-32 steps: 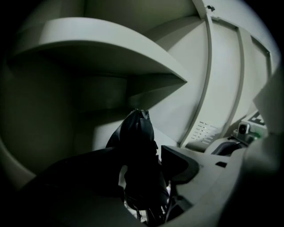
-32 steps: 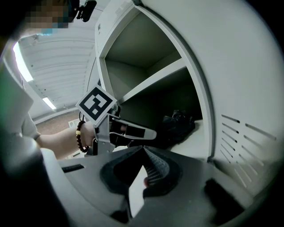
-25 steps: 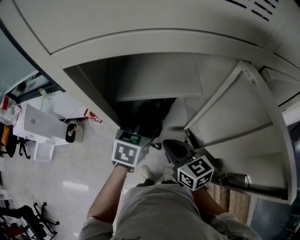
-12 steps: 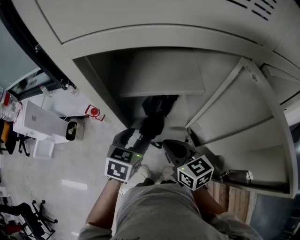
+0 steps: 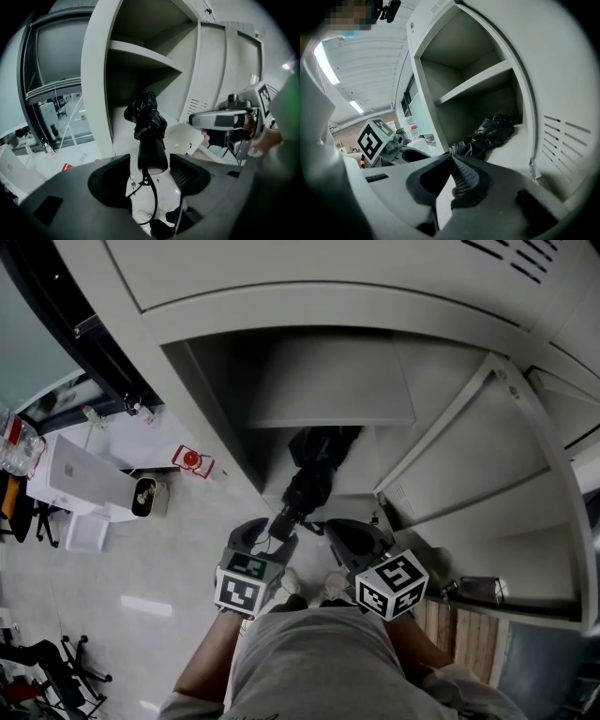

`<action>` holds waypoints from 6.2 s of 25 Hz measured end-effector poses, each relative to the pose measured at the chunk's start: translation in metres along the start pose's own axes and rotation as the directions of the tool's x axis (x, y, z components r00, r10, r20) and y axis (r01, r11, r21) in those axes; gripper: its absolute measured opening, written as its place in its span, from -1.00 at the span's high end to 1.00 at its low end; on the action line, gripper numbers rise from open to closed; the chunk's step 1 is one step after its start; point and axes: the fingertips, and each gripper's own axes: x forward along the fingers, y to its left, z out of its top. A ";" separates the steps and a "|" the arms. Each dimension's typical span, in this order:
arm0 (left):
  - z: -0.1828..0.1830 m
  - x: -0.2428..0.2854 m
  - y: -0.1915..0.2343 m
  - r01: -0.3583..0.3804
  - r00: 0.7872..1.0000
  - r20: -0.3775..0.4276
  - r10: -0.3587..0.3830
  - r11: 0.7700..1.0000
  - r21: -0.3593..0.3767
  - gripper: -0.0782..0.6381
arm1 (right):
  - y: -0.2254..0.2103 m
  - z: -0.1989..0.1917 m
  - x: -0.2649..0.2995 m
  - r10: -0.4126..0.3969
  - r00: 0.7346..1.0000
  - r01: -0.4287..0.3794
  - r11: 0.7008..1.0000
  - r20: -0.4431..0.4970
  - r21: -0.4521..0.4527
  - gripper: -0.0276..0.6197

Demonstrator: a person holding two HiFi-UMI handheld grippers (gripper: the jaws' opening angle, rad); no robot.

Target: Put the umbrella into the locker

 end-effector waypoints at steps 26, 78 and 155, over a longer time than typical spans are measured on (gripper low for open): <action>0.010 0.008 -0.007 -0.004 0.999 0.045 0.006 0.999 -0.046 0.23 | 0.001 -0.007 0.000 -0.013 1.000 0.013 1.000 -0.003 0.024 0.83; 0.055 0.054 0.015 -0.026 0.999 0.030 0.025 0.999 0.036 0.24 | -0.012 -0.009 0.001 -0.036 0.999 0.037 0.999 -0.021 0.035 0.83; 0.016 -0.027 -0.019 -0.073 0.984 0.158 0.080 0.996 -0.049 0.73 | 0.008 -0.016 -0.001 0.009 0.997 -0.012 0.999 -0.071 -0.041 0.83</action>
